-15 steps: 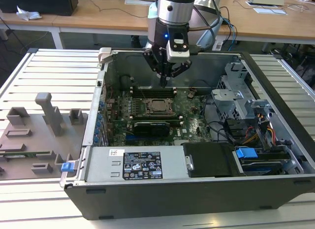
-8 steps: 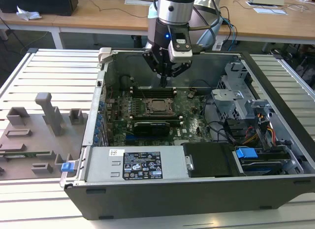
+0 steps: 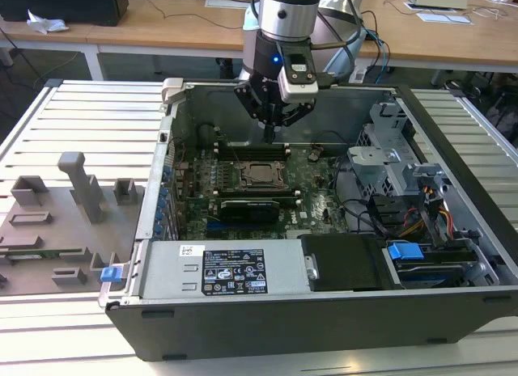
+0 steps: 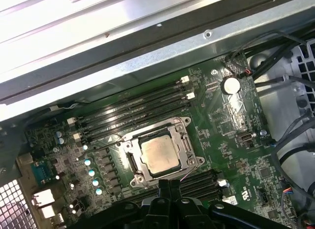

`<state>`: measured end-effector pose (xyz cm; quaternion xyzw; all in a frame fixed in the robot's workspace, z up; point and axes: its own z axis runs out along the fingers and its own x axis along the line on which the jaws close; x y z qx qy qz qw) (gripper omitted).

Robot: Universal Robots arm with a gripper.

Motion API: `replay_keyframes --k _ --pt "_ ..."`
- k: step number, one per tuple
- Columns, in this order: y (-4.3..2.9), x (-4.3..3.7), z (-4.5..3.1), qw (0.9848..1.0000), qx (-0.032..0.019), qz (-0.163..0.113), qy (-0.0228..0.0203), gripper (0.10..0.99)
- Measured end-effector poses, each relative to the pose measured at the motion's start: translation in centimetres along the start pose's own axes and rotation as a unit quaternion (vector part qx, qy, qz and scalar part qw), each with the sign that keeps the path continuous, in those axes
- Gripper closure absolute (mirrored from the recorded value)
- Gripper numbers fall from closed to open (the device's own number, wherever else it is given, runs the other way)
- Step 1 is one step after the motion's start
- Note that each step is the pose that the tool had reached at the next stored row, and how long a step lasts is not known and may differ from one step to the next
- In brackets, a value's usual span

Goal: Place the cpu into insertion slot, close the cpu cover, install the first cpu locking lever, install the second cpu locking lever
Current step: 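Install the first cpu locking lever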

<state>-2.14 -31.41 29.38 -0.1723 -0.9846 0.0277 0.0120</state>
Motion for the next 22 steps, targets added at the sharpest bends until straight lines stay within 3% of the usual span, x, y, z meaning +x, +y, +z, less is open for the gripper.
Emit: replay_keyframes --k 22 --pt "0.00 0.00 0.00 0.9990 0.0006 -0.045 -0.0027 0.980"
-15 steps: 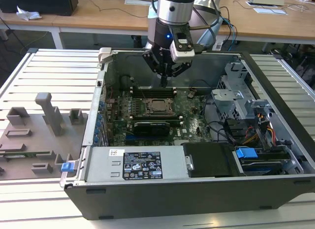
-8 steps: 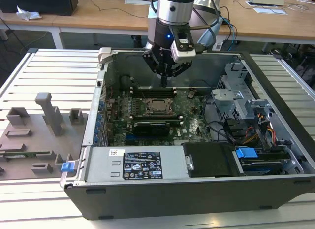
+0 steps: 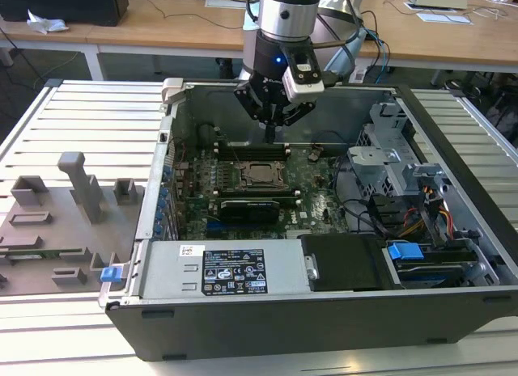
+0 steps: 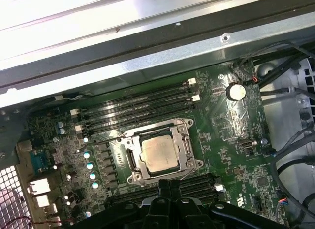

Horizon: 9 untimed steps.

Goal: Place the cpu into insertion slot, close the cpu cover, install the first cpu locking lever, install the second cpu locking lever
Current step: 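Install the first cpu locking lever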

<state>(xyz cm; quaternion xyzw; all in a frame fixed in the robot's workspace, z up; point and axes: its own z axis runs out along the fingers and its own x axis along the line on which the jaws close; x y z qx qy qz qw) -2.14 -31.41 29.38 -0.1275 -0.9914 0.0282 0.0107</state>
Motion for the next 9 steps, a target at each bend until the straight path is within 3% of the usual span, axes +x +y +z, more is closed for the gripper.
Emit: replay_keyframes --k 9 --pt "0.00 0.00 0.00 0.9998 0.0004 -0.022 -0.0013 0.980"
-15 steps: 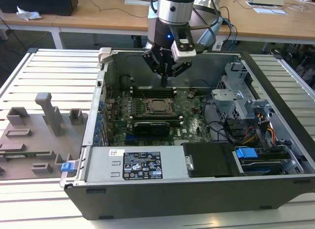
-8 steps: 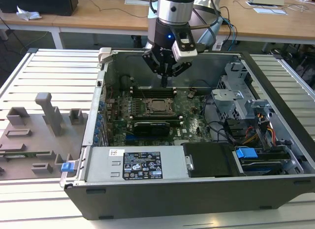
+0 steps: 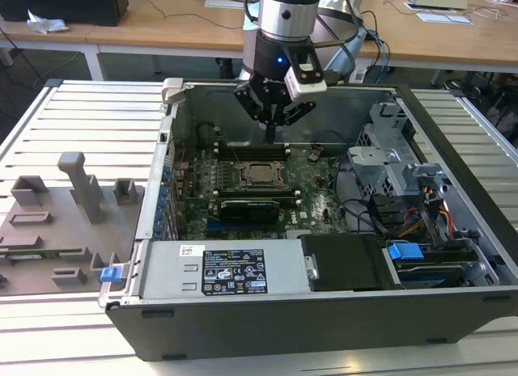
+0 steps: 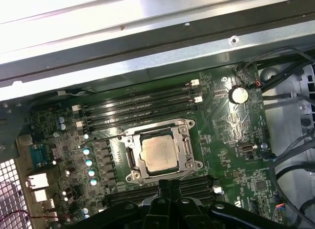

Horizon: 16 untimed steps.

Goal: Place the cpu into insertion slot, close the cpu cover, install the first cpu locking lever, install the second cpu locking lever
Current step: 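Install the first cpu locking lever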

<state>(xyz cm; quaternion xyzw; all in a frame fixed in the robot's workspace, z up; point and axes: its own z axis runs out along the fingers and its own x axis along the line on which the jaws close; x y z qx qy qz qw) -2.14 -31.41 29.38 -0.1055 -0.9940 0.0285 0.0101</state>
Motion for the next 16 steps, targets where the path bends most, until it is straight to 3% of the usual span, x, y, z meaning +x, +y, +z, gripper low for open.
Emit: replay_keyframes --k 9,16 --pt "0.00 0.00 0.00 0.9998 0.0002 -0.020 -0.0011 0.980" --pt "0.00 0.00 0.01 0.9988 0.0004 -0.048 -0.0028 0.980"
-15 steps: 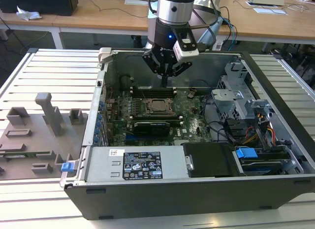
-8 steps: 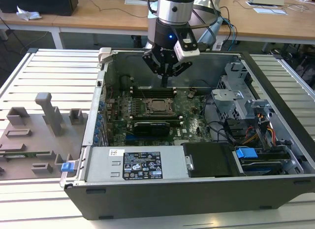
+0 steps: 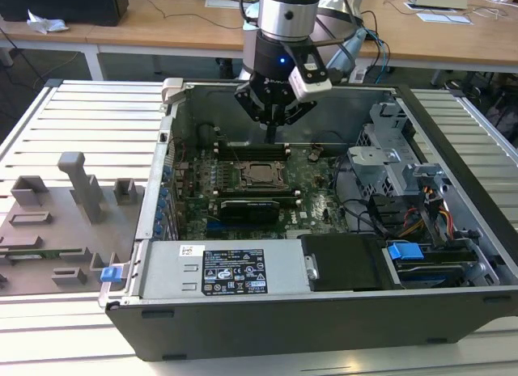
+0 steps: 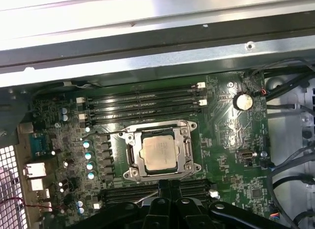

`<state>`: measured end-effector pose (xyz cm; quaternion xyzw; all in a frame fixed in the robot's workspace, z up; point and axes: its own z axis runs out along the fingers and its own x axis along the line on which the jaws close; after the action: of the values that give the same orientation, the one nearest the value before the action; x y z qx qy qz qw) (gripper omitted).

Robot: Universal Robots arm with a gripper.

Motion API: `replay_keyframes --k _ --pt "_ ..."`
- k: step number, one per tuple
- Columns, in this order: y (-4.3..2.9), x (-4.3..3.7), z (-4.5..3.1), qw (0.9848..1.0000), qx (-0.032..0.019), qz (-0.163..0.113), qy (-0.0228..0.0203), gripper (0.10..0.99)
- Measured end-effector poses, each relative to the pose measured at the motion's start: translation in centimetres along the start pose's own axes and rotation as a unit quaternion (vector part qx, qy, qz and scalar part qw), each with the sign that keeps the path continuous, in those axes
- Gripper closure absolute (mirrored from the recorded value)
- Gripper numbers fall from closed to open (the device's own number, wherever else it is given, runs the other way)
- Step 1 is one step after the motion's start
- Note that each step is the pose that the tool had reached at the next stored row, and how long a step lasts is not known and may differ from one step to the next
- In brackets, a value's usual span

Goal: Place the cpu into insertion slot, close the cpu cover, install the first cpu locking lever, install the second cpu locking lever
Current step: 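Install the first cpu locking lever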

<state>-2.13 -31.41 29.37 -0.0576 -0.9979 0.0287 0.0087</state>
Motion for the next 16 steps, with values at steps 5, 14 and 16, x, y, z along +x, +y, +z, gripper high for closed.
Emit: replay_keyframes --k 5,14,16 --pt "0.00 0.00 -0.01 0.9998 -0.0146 -0.013 0.0009 0.980" --pt "0.00 0.00 0.00 0.9987 -0.0407 -0.030 0.0031 0.980" --pt "0.00 0.01 0.00 0.9987 -0.0407 -0.030 0.0032 0.980"
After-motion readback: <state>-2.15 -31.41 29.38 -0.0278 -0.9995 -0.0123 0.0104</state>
